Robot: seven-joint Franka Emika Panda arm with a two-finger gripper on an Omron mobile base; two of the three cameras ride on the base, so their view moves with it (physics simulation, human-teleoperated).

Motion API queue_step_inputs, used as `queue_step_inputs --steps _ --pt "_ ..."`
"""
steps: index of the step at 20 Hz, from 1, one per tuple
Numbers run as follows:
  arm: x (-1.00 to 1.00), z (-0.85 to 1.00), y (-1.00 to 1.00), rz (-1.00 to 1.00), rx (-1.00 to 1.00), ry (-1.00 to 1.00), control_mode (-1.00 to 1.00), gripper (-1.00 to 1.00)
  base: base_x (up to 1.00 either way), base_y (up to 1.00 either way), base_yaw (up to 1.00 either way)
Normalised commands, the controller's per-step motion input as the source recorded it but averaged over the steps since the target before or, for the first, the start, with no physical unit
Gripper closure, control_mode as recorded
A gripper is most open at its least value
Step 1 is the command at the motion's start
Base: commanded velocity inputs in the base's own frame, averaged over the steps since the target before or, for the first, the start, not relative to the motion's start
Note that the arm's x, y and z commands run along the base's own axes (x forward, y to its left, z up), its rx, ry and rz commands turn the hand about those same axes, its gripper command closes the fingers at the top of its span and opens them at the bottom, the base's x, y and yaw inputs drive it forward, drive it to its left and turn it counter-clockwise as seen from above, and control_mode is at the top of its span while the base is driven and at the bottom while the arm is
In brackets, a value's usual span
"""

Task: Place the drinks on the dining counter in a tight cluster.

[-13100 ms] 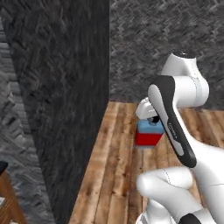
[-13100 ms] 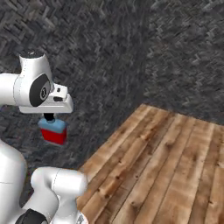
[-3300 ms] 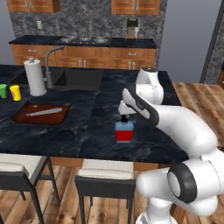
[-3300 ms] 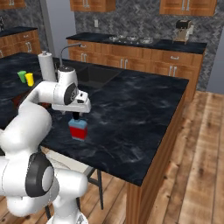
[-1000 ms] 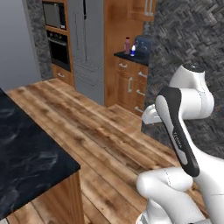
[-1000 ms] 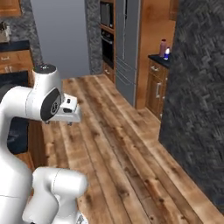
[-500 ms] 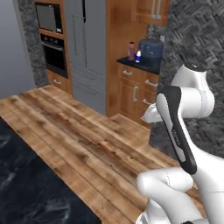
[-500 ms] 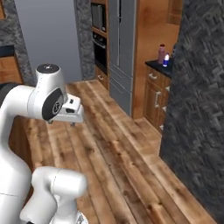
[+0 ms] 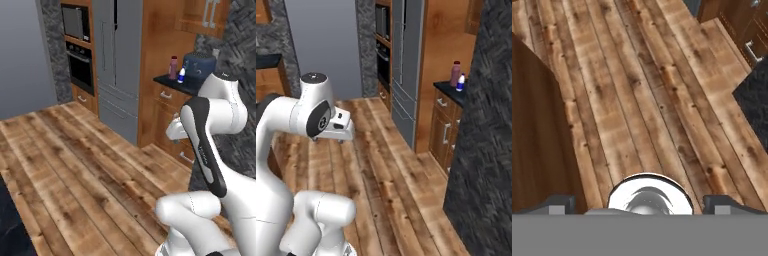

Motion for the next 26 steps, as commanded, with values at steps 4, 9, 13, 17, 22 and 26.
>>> queue_step_inputs --steps 4,9,13,17,22,26 --pt "0.00 0.00 0.00 0.00 0.00 0.00 1.00 -1.00 1.00 0.00 0.00" --pt "0.00 0.00 0.00 0.00 0.00 0.00 1.00 -1.00 1.00 0.00 -0.04" --pt "0.00 0.00 0.00 0.00 0.00 0.00 1.00 -1.00 1.00 0.19 -0.33" --pt "0.00 0.00 0.00 0.00 0.00 0.00 1.00 -1.00 1.00 0.29 -0.43" --pt "0.00 0.00 0.00 0.00 0.00 0.00 1.00 -1.00 1.00 0.24 -0.44" --pt "0.00 0.00 0.00 0.00 0.00 0.00 1.00 -1.00 0.97 0.00 -0.58"
